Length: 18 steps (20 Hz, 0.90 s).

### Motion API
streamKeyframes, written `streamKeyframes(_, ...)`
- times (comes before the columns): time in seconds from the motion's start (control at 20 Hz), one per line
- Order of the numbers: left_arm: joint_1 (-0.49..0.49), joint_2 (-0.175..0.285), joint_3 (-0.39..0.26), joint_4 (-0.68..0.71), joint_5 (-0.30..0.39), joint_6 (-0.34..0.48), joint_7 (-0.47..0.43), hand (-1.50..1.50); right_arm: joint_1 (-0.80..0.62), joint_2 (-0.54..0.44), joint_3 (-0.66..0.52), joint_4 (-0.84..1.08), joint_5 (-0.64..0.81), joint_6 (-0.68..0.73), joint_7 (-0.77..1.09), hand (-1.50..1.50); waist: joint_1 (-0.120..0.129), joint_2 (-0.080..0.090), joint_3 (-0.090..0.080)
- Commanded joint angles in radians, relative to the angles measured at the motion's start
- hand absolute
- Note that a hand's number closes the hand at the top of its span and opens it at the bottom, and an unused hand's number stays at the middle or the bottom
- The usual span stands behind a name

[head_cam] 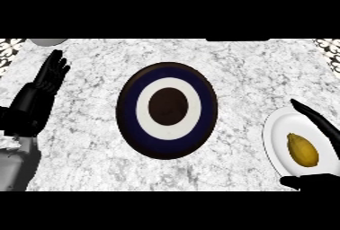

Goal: Pick the lemon from the plate and place it in the plate

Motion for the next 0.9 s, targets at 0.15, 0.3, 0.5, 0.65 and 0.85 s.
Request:
streamKeyframes(0.15,0.002,-0.001,-0.018,-0.033,-0.018,-0.005,0.010,0.00,-0.008,-0.299,-0.029,-0.096,0.081,0.164,0.370,-1.50,0.008,0.000,-0.002)
streamKeyframes(0.3,-0.007,-0.004,-0.006,-0.012,-0.008,-0.013,0.006,0.00,-0.010,-0.411,-0.028,-0.153,0.075,0.277,0.487,-1.50,0.006,0.002,-0.002)
streamKeyframes(0.5,-0.042,0.004,0.016,0.008,0.011,-0.035,0.025,0.00,-0.031,-0.407,0.060,-0.175,0.088,0.368,0.633,-1.50,0.022,0.007,0.001)
streamKeyframes(0.65,-0.024,-0.004,0.007,-0.064,0.003,-0.032,0.073,0.00,-0.113,-0.358,0.070,-0.204,0.060,0.432,0.763,-1.50,0.030,0.005,0.002)
streamKeyframes(0.85,-0.029,-0.028,0.020,-0.010,-0.008,-0.052,0.037,0.00,-0.158,-0.271,0.086,-0.050,0.198,0.457,0.693,-1.50,0.027,0.007,0.003)
